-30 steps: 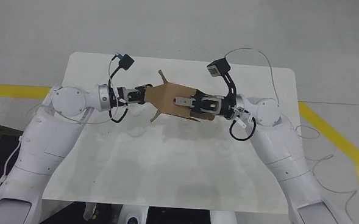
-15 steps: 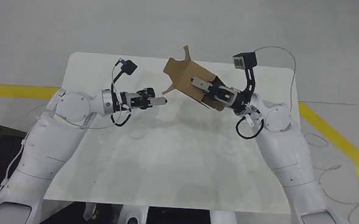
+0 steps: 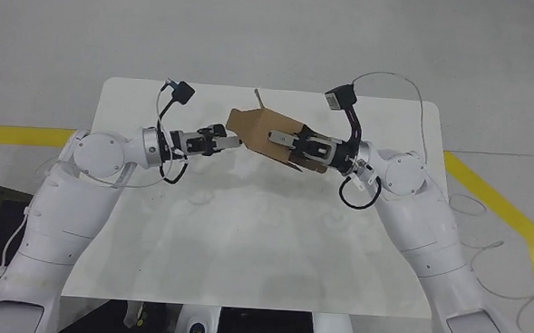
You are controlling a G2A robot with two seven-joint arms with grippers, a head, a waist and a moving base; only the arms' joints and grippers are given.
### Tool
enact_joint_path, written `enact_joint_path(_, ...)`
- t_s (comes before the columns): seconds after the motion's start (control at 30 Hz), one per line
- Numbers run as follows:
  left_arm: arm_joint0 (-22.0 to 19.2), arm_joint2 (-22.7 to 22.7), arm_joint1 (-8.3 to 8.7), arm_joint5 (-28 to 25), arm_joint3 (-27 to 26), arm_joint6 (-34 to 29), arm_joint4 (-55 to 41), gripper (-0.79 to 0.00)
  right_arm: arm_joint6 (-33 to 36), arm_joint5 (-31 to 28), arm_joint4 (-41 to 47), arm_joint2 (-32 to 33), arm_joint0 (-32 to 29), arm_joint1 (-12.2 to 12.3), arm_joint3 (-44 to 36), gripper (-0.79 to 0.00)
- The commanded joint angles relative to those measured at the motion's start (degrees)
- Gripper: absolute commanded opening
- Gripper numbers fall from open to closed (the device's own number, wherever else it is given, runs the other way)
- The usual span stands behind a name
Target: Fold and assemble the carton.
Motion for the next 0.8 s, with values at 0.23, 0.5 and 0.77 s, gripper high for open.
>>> enact_joint_path(0.23, 0.13, 0.08, 0.04, -0.14, -0.61, -0.68, -0.34, 0.0, 3.62, 0.46, 2.19, -1.7, 1.27, -0.24, 0.53, -0.785)
enact_joint_path(0.5, 0.12, 0.64, -0.01, -0.18, -1.17, -1.44, -0.58, 0.0, 4.22, 0.02, 2.46, -2.21, 1.41, -0.28, 0.62, -0.785)
enact_joint_path(0.77, 0.51, 0.59, 0.09, -0.28, -1.75, -2.03, -0.56, 0.0, 4.23, 0.06, 2.39, -2.18, 1.37, -0.2, 0.02, -0.785)
